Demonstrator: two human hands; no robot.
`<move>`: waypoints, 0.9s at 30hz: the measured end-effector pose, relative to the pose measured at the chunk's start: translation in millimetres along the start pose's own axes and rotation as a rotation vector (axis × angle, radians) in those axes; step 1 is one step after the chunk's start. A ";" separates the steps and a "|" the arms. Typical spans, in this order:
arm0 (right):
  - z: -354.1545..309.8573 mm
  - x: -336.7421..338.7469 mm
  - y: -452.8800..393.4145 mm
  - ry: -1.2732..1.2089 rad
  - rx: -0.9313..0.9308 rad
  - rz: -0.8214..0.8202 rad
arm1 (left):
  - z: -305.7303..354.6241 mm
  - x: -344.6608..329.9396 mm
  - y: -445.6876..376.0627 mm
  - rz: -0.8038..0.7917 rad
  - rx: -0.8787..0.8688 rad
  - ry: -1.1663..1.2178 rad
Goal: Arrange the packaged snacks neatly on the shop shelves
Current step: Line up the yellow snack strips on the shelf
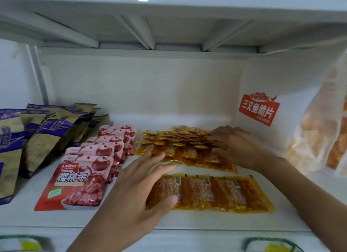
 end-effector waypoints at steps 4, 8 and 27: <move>-4.0 6.3 6.6 0.039 0.015 0.104 | -6.1 -4.7 1.2 0.024 0.020 0.018; -4.1 5.3 11.4 0.146 -0.006 0.165 | -9.3 -7.2 2.1 0.008 0.069 0.028; -10.0 26.4 1.6 0.290 0.072 0.187 | -10.5 11.3 -74.7 0.021 -0.072 -0.035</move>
Point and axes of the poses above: each hand's wrist, its own y-axis away from the middle knuckle, its own x-axis out of the back of the hand, z = x × y, the point moved 5 cm from there along -y, towards the middle knuckle, and after that the axes turned 15 degrees about z, right-handed, at the moved point
